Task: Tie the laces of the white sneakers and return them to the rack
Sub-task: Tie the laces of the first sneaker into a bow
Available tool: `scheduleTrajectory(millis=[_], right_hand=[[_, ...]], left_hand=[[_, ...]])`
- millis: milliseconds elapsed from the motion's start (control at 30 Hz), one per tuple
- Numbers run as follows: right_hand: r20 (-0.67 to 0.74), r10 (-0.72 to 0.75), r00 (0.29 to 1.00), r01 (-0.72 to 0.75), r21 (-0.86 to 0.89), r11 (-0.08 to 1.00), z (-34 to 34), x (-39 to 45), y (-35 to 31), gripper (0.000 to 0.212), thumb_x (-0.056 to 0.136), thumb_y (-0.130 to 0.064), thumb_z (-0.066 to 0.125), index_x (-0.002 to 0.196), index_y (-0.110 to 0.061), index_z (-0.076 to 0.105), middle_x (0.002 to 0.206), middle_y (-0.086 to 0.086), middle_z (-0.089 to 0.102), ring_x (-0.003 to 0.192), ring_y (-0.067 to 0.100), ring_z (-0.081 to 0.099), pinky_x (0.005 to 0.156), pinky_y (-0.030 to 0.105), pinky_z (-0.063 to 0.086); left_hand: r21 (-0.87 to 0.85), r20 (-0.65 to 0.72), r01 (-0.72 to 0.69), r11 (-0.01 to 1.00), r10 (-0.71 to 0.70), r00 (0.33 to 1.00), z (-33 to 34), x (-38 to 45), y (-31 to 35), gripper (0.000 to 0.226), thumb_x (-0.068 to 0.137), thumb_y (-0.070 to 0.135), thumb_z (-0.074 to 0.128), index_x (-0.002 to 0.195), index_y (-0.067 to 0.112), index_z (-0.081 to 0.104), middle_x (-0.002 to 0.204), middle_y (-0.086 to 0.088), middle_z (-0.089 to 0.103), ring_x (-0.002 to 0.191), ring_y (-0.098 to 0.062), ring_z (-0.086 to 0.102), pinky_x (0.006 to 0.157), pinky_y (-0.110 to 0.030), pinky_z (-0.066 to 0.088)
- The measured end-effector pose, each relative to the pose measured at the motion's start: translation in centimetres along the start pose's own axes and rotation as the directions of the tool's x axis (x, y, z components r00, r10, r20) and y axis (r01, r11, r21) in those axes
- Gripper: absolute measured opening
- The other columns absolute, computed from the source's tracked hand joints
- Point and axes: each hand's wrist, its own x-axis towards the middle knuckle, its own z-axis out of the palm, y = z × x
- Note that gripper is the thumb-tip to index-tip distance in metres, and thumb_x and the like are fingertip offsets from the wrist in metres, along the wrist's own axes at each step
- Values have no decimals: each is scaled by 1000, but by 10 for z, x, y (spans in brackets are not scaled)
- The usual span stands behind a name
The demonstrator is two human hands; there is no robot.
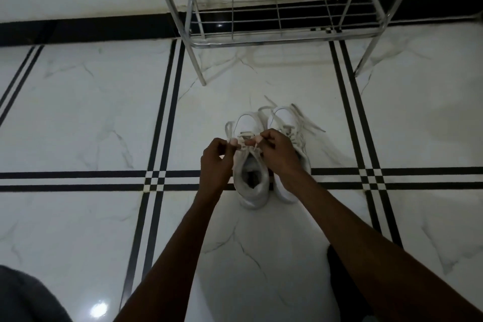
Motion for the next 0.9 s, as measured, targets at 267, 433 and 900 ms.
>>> scheduleTrajectory(millis=[267,433,900], right_hand=[[72,-50,996,46,55,997,-5,1,5,28,99,-22,51,123,-22,66,104,7,76,103,19,72,96,48,56],[177,-28,984,8,111,994,-7,-5,3,40,103,-15,46,141,-28,53,103,9,75,106,21,71,95,48,56],[133,-105,986,98,56,994,2,-9,-12,23,98,-32,58,105,-18,75,75,0,72,78,20,69,88,46,59]], left_hand=[[-349,108,14,937,26,994,-16,-2,10,30,107,30,49,95,3,59,92,-19,76,97,-29,76,90,-35,61],[-342,103,5,940,33,994,-16,-1,10,29,106,29,49,95,5,59,91,-19,76,93,-28,77,86,-34,62],[-214,186,-172,962,213,959,-38,16,40,34,103,26,57,97,-5,68,93,-16,77,90,-27,76,86,-38,62]])
